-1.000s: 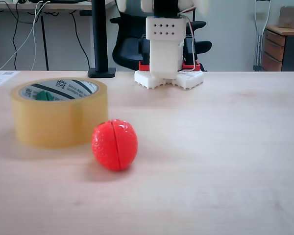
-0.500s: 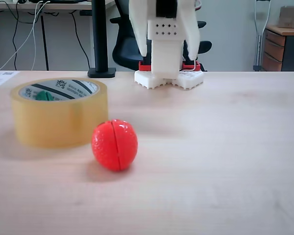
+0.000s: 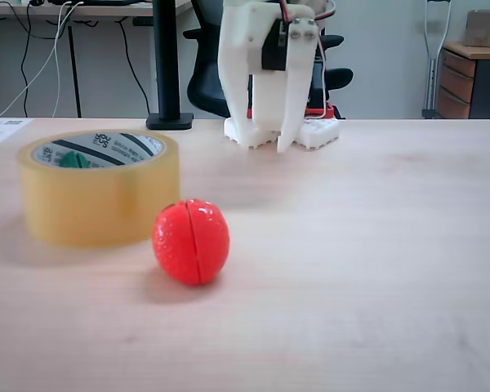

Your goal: Grasp a cucumber and put it in the hole.

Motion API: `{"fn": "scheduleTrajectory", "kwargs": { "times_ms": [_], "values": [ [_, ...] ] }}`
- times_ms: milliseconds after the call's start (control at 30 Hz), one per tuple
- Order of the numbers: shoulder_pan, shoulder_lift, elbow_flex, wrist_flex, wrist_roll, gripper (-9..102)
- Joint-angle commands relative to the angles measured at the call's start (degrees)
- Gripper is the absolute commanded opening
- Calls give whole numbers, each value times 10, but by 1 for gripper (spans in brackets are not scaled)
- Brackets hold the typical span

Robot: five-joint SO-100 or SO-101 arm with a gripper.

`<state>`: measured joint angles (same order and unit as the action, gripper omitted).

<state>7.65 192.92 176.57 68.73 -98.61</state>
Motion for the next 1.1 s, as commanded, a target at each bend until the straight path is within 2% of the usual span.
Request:
{"fn": "scheduleTrajectory", "kwargs": {
  "times_ms": [0,67,300,1067],
  "values": [
    [-4,2,11,1,3,5],
    [-4,2,15,18,3,0],
    [-4,2,16,105,4,0],
    [-4,2,16,108,-1,0]
  ]
}}
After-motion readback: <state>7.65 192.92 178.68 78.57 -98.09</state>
